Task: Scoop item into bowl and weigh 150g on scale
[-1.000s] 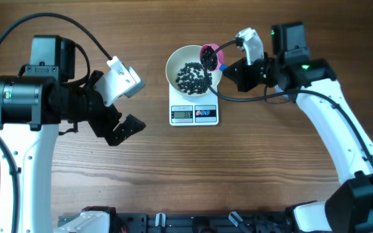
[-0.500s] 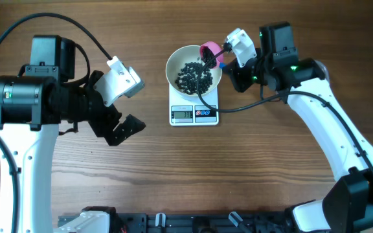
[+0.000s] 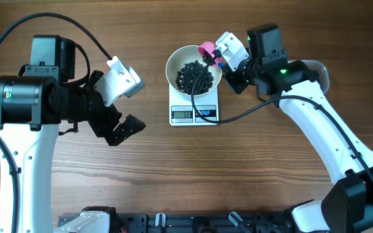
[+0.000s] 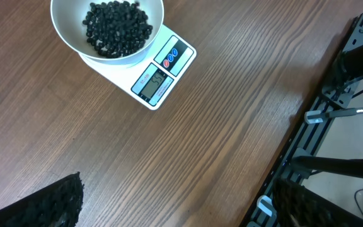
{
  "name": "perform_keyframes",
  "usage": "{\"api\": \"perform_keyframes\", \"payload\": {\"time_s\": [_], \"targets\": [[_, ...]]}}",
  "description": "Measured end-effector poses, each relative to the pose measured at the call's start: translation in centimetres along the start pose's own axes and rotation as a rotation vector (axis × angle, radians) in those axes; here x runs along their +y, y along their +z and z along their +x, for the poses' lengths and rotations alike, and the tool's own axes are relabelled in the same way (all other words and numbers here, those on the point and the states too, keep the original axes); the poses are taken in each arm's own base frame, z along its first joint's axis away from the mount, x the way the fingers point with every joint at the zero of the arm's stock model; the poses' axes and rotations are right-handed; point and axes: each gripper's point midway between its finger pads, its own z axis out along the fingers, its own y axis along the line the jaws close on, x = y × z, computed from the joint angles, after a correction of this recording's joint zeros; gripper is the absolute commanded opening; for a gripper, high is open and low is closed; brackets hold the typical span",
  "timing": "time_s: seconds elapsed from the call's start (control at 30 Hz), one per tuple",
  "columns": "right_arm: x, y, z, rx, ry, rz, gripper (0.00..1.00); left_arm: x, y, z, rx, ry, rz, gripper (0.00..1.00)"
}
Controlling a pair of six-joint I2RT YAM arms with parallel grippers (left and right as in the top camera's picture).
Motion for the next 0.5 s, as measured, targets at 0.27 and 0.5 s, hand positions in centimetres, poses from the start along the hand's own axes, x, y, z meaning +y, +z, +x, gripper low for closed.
{"api": "perform_keyframes", "payload": {"time_s": [0.27, 0.5], "targets": [[0.3, 0.3, -0.8, 0.012, -0.139, 0.062, 0.04, 0.0, 0.0, 0.0, 0.000, 0.000, 0.000, 1.00], [-0.5, 0.2, -1.2, 0.002, -0.162, 0.107, 0.04, 0.0, 0.0, 0.0, 0.000, 0.000, 0.000, 1.00]]}}
